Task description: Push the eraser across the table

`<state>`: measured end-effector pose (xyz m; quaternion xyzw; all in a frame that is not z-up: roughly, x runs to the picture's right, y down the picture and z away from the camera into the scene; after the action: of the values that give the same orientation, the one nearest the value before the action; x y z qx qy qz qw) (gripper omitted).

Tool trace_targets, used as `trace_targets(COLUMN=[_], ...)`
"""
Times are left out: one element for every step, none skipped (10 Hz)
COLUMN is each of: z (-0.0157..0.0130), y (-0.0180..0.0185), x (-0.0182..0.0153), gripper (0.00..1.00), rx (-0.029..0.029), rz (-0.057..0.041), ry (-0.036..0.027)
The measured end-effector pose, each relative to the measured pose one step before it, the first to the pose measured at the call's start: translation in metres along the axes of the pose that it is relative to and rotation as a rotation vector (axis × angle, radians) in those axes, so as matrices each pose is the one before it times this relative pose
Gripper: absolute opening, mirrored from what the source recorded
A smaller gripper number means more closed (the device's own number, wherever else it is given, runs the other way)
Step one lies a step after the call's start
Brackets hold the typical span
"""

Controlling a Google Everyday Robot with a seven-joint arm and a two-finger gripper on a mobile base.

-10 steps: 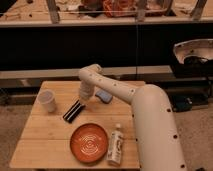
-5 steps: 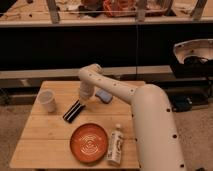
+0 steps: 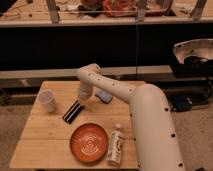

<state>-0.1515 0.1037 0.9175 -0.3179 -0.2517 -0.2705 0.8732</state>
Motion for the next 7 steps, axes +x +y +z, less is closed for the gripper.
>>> trace_targets(z=[0.00224,-0.0002,-0.00107,-0.00012,0.00076,0.0025,-0.00091], y=[-0.00189,0.00007,0.00054,0.00034,-0.00041,-0.00135,0.00143], x=[-0.00288,-0.00123,-0.00053,0.0001,-0.002,-0.00351,0.00175], gripper=[0.02,0.02,0.02,0.02,0.02,0.02,0.02], rx=[-0.00694,0.00274,-0.00284,-0.00157,-0.00594,-0.01627,0.00265], rz=[-0.00622,-0.00332,-0.00116,0.00022,-0.00574,-0.00697,0.00234], ry=[-0.0007,-0.00089,0.00012,-0.0001,0.00039,-0.0004,-0.00041])
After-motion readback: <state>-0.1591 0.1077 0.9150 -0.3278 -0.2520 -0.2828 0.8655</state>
